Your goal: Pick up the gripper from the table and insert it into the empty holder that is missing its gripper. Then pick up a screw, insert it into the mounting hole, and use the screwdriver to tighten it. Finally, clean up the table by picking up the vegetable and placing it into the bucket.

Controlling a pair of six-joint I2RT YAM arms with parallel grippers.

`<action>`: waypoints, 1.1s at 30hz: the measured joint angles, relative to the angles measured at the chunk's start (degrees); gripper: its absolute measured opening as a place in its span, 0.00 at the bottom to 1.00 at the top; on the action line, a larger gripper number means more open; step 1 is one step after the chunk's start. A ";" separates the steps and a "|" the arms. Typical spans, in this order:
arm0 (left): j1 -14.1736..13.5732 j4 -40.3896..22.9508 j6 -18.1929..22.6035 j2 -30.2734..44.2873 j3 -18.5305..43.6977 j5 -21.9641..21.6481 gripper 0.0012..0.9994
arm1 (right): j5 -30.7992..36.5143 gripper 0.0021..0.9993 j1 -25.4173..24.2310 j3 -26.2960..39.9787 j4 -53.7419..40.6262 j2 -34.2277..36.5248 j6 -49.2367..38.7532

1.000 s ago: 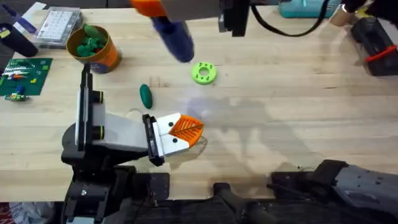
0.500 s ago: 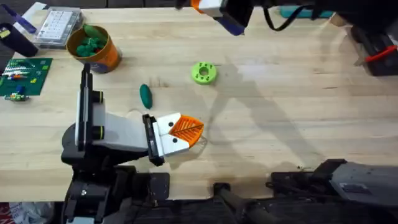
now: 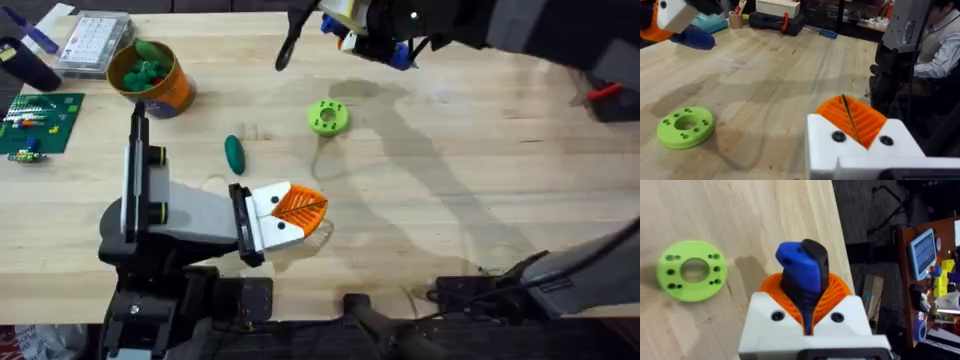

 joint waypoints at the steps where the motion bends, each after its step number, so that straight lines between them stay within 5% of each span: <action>1: 0.00 0.00 0.00 0.00 0.00 0.00 0.01 | 0.23 0.05 -0.28 0.00 0.47 0.73 -0.22; 13: 0.00 0.00 -0.02 0.00 0.00 0.00 0.01 | 0.95 0.05 -6.95 0.00 2.39 10.11 -0.86; 33: 0.00 0.00 0.00 0.00 0.00 0.00 0.01 | 2.20 0.05 -7.44 1.03 3.52 16.98 -2.92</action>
